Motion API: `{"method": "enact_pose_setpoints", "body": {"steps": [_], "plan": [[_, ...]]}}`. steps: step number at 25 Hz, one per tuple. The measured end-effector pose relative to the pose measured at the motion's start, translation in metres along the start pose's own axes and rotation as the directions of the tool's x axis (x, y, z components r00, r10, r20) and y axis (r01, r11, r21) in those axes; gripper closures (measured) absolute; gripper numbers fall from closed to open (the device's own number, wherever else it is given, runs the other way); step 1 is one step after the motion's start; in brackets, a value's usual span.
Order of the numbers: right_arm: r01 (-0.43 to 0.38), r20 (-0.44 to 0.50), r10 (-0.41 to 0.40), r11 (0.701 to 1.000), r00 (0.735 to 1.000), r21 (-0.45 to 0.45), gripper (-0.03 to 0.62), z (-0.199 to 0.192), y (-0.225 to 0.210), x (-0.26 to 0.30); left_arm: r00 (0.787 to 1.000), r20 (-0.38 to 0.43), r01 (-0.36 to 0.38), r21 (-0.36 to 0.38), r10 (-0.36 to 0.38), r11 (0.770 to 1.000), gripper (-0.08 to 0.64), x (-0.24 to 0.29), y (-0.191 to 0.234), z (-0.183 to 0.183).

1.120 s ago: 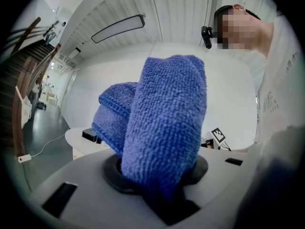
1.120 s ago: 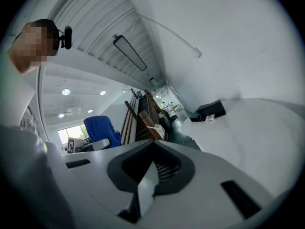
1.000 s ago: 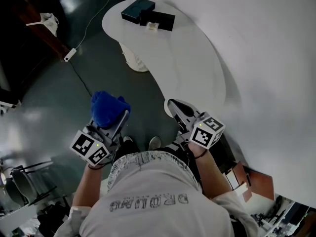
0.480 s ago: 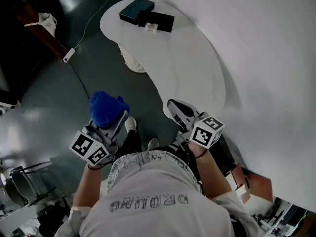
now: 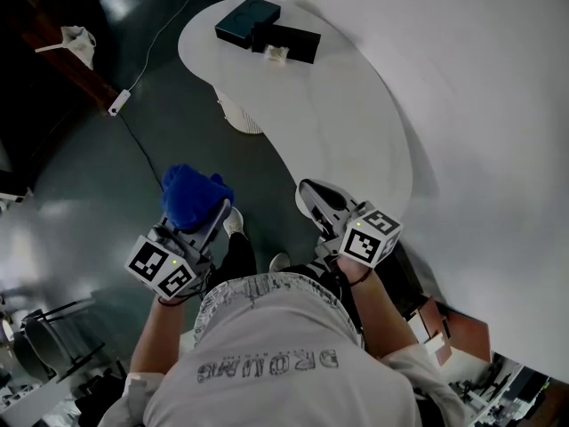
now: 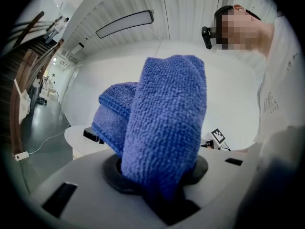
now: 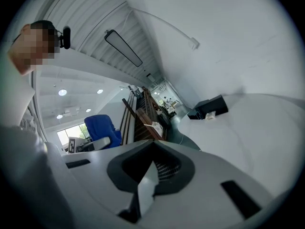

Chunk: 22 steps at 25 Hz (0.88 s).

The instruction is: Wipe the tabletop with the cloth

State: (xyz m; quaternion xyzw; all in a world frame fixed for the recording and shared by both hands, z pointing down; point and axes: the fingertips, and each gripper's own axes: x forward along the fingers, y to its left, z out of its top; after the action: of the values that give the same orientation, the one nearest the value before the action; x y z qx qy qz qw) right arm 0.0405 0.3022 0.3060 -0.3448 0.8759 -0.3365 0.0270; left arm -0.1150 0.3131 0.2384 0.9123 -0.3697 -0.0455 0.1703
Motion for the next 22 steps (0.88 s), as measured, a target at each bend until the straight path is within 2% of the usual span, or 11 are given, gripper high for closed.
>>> {"method": "enact_pose_setpoints", "body": {"steps": [9, 22], "plan": [[0.01, -0.002, -0.01, 1.0, 1.0, 0.019, 0.584, 0.014, -0.006, 0.066, 1.0, -0.016, 0.014, -0.019, -0.014, 1.0, 0.405, 0.012, 0.065, 0.017], [0.081, -0.005, -0.081, 0.996, 0.997, 0.031, 0.584, 0.041, -0.02, 0.142, 0.997, -0.035, 0.068, -0.046, -0.07, 0.997, 0.405, 0.035, 0.15, 0.042]]}}
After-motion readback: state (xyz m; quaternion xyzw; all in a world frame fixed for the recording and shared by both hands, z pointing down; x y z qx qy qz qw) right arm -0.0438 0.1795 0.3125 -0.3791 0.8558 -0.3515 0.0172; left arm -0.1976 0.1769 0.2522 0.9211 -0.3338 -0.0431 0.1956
